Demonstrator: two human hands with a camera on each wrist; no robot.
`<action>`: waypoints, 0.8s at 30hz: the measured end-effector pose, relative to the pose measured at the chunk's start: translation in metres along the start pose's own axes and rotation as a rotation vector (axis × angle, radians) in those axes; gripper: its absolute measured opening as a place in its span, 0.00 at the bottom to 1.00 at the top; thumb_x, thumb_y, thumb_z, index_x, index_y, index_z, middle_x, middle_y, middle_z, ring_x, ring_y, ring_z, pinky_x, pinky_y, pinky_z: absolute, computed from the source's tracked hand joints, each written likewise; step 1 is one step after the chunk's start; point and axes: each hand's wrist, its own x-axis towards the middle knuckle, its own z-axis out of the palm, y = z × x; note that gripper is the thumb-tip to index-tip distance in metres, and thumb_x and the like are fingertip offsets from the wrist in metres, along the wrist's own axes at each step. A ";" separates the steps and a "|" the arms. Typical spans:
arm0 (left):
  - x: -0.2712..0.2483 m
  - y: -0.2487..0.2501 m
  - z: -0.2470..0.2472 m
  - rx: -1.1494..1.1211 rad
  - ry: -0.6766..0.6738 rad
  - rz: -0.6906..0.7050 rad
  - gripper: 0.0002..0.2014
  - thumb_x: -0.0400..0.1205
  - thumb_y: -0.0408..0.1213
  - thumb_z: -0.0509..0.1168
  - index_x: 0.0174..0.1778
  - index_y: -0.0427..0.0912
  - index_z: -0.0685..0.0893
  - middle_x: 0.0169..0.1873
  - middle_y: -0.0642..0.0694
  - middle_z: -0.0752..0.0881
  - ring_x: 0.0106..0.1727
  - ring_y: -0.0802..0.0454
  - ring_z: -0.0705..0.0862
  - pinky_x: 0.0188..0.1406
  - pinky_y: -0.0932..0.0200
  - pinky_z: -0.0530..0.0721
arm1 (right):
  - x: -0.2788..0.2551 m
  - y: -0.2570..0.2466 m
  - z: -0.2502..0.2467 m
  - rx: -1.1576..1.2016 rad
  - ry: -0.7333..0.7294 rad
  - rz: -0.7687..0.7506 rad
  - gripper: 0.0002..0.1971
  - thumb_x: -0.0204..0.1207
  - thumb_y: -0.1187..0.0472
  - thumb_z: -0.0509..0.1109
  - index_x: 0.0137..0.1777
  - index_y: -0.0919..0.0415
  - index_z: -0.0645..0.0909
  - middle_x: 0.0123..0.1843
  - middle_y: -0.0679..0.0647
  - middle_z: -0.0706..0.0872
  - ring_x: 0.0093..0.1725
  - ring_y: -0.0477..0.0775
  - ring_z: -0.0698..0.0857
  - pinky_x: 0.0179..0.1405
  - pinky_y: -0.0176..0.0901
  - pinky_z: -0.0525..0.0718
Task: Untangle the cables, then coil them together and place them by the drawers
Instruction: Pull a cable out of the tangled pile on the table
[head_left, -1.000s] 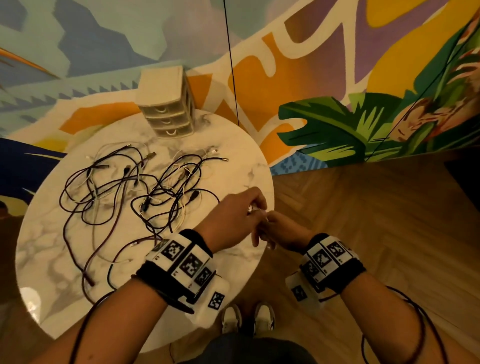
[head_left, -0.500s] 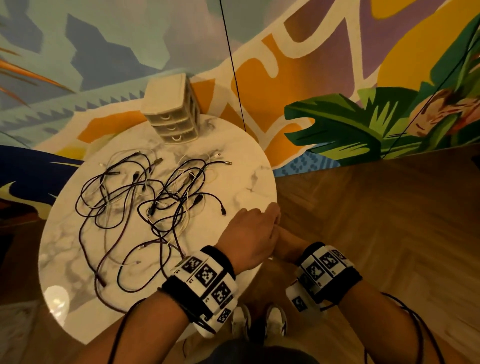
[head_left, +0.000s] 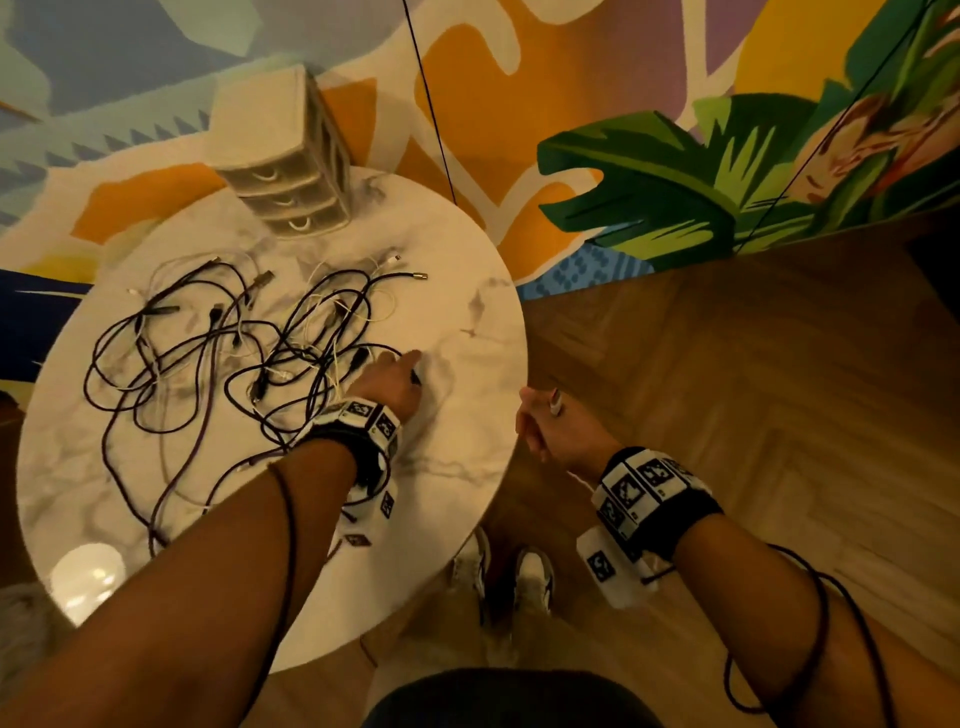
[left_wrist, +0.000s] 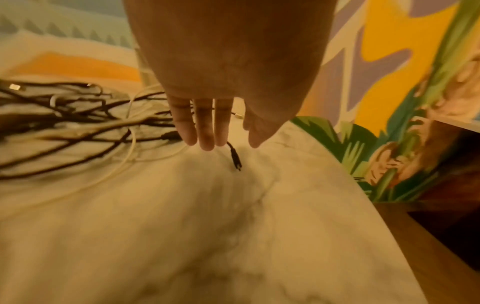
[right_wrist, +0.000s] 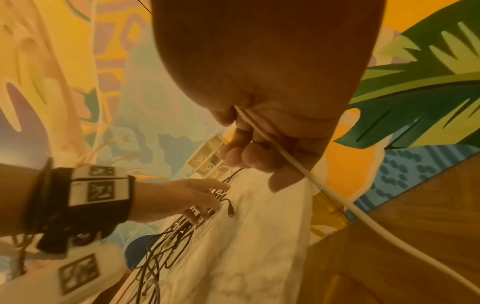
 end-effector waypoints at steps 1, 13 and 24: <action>0.011 -0.001 0.003 0.000 -0.004 -0.040 0.26 0.83 0.42 0.56 0.78 0.47 0.62 0.71 0.34 0.69 0.70 0.33 0.71 0.68 0.42 0.73 | -0.001 0.003 -0.001 -0.030 0.004 0.010 0.28 0.86 0.46 0.49 0.29 0.58 0.78 0.23 0.53 0.78 0.25 0.50 0.75 0.34 0.44 0.73; -0.070 0.047 0.061 -0.263 0.294 0.297 0.07 0.76 0.32 0.60 0.48 0.42 0.79 0.49 0.43 0.78 0.51 0.43 0.77 0.42 0.49 0.78 | 0.016 0.014 0.023 -0.031 0.008 0.055 0.28 0.85 0.44 0.50 0.33 0.59 0.82 0.23 0.49 0.78 0.21 0.45 0.74 0.29 0.42 0.72; -0.142 -0.008 0.045 -0.497 0.227 0.515 0.12 0.71 0.30 0.64 0.49 0.44 0.74 0.46 0.50 0.76 0.40 0.55 0.74 0.37 0.56 0.73 | 0.032 -0.048 0.086 0.040 -0.086 -0.002 0.25 0.85 0.55 0.56 0.24 0.58 0.67 0.18 0.50 0.69 0.18 0.45 0.66 0.23 0.37 0.65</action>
